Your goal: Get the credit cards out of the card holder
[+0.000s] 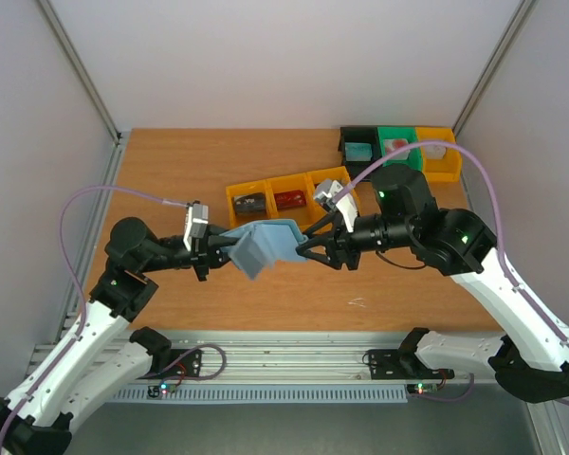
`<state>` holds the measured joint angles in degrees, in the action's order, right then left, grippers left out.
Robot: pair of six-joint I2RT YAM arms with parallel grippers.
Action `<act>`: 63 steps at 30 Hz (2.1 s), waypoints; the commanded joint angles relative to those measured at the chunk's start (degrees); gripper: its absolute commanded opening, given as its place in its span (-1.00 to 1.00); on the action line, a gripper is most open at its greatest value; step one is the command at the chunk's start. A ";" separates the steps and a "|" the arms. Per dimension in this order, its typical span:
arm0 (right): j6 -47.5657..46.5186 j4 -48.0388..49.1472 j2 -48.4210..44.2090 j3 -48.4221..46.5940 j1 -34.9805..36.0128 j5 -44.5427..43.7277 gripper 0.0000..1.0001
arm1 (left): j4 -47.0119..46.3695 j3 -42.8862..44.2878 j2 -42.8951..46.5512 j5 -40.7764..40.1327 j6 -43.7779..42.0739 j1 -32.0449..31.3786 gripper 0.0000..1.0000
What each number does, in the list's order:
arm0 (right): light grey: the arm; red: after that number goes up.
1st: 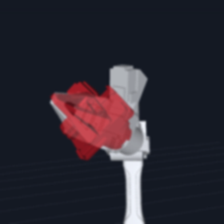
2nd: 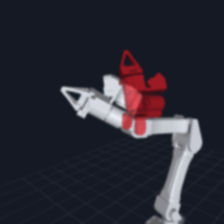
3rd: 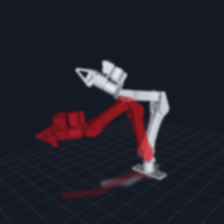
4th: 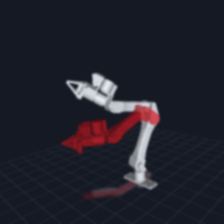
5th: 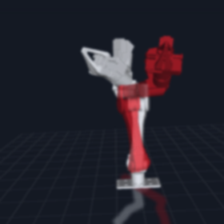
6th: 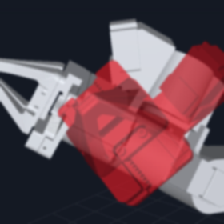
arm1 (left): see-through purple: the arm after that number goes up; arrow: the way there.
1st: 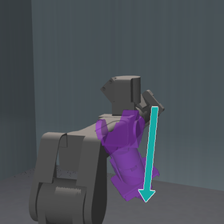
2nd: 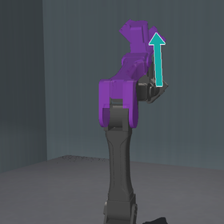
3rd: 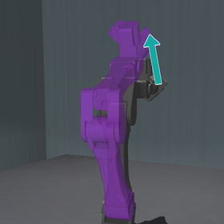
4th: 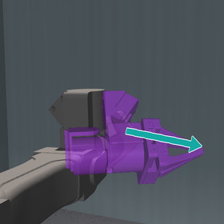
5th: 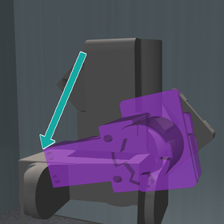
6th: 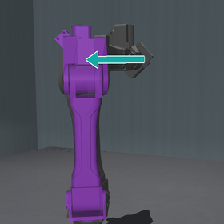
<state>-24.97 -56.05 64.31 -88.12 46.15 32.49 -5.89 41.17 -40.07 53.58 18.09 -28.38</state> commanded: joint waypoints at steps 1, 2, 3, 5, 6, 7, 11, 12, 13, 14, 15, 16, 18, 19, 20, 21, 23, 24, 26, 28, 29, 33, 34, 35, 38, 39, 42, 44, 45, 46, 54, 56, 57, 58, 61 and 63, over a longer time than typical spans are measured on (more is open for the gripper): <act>0.61 -2.21 0.73 -1.27 -0.10 -2.83 -0.08 | -4.61 2.18 0.61 -1.34 1.38 -0.27 -0.99; 0.89 -2.02 1.08 -1.28 0.02 -1.70 -0.06 | -4.34 2.43 0.49 -2.29 2.23 -0.27 -1.00; 1.22 -1.85 1.37 -1.35 0.14 -1.13 -0.05 | -3.62 2.73 0.33 -3.29 3.13 -0.27 -0.99; 1.37 -1.63 1.26 -1.06 0.48 -1.42 -0.02 | 1.15 4.74 0.04 -7.15 4.58 -0.27 -0.99; 1.69 -1.36 1.02 -0.75 0.64 -2.76 -0.01 | 4.58 6.15 -0.27 -9.77 4.79 -0.27 -1.00; 2.21 -1.10 0.66 -0.48 0.73 -4.34 0.00 | 10.26 7.78 -0.64 -12.82 4.45 -0.34 -0.99; 7.48 5.62 -0.66 2.89 2.55 -14.58 0.13 | 25.89 13.90 -2.82 -26.60 -1.48 -0.77 -0.99; 8.52 6.97 -0.75 4.07 3.46 -17.20 0.14 | 28.39 15.07 -3.21 -29.12 -2.59 -0.86 -1.00; 9.40 9.15 -0.52 5.13 4.61 -20.39 0.21 | 30.10 16.16 -3.69 -30.85 -3.18 -0.99 -0.99; 10.12 12.12 -0.26 6.02 5.70 -23.53 0.24 | 31.23 16.99 -4.00 -32.35 -3.80 -1.20 -1.00; 10.41 14.22 0.35 6.71 6.87 -25.48 0.25 | 31.99 17.81 -4.34 -33.38 -3.95 -1.42 -0.99; 10.54 16.63 1.11 7.21 7.93 -26.62 0.25 | 32.67 18.71 -4.84 -34.33 -3.98 -1.60 -0.99; 9.91 20.32 3.00 7.24 10.12 -28.14 0.28 | 34.45 20.48 -5.59 -37.20 -4.12 -2.20 -0.99; 9.30 21.77 4.06 6.90 11.12 -28.85 0.28 | 35.33 21.20 -5.95 -39.51 -4.48 -2.54 -0.99; 8.65 22.78 5.27 6.50 12.03 -29.29 0.29 | 36.03 21.80 -6.22 -41.34 -4.88 -2.97 -1.00; 7.88 23.57 6.37 6.13 12.76 -29.70 0.31 | 36.42 22.06 -6.39 -43.21 -5.23 -3.44 -0.99; 7.19 24.47 8.67 5.22 13.48 -29.77 0.32 | 36.84 22.12 -6.63 -47.04 -6.48 -4.57 -0.99; 7.20 24.87 9.65 4.63 13.69 -29.36 0.33 | 36.88 21.94 -6.72 -48.55 -6.98 -5.17 -1.00; 7.29 25.61 12.09 3.48 14.10 -28.86 0.33 | 36.82 21.74 -6.89 -50.83 -7.42 -6.02 -0.99; 7.60 26.27 13.98 2.27 15.10 -30.44 0.34 | 36.62 21.60 -7.15 -52.95 -7.45 -6.61 -1.00; 7.90 26.41 14.79 1.46 15.71 -31.92 0.34 | 36.58 21.59 -7.36 -53.99 -7.21 -6.80 -0.99; 9.54 29.81 16.75 0.63 17.56 -37.37 0.35 | 36.19 21.37 -7.35 -55.65 -5.85 -6.86 -0.99; 9.63 30.61 17.18 0.74 17.88 -38.08 0.35 | 36.07 21.24 -7.27 -55.07 -5.31 -6.86 -0.99; 9.65 31.10 17.57 0.68 17.99 -38.30 0.34 | 36.10 21.19 -7.30 -54.64 -4.94 -6.82 -0.99; 9.21 30.69 18.23 0.55 18.01 -39.30 0.21 | 35.77 20.83 -7.01 -53.77 -3.67 -6.86 -0.99; 9.08 30.63 17.75 1.07 17.94 -40.86 0.06 | 35.66 20.68 -6.80 -53.10 -3.23 -6.86 -1.00; 9.18 32.47 14.58 4.37 16.96 -41.56 -0.30 | 34.72 20.00 -6.33 -50.65 -2.27 -6.86 -0.99; 8.98 33.74 12.31 6.12 16.05 -39.52 -0.42 | 33.74 19.44 -6.17 -49.37 -2.10 -6.86 -1.00; 8.71 33.49 11.52 6.35 15.87 -39.37 -0.47 | 33.16 19.08 -6.16 -48.69 -2.09 -6.86 -1.00; 8.37 32.81 11.30 6.19 15.71 -39.30 -0.50 | 32.81 18.92 -6.14 -48.34 -2.09 -6.86 -1.00; 5.37 30.24 12.84 4.34 16.30 -32.11 -0.07 | 33.37 18.88 -6.40 -51.07 -2.19 -6.86 -0.99; 5.46 31.56 14.07 4.15 16.87 -35.95 -0.01 | 32.55 18.66 -6.40 -49.71 -1.78 -6.86 -0.99; 5.60 32.86 14.71 4.22 17.05 -36.41 -0.01 | 32.38 18.48 -6.41 -49.37 -1.55 -6.83 -1.00; 5.84 34.10 15.31 4.26 17.12 -36.45 0.00 | 32.26 18.35 -6.49 -49.32 -1.29 -6.86 -0.99; 6.00 34.53 18.66 2.22 17.22 -34.82 0.05 | 32.15 18.24 -6.69 -49.49 -1.00 -6.85 -0.99; 5.92 32.99 20.47 0.23 17.45 -33.67 0.23 | 32.09 18.38 -6.84 -49.48 -1.03 -6.86 -1.00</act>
<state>-18.61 -24.25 81.32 -83.48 62.83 -2.13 30.81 59.88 -47.13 3.66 16.19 -35.03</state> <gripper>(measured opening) 0.549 0.035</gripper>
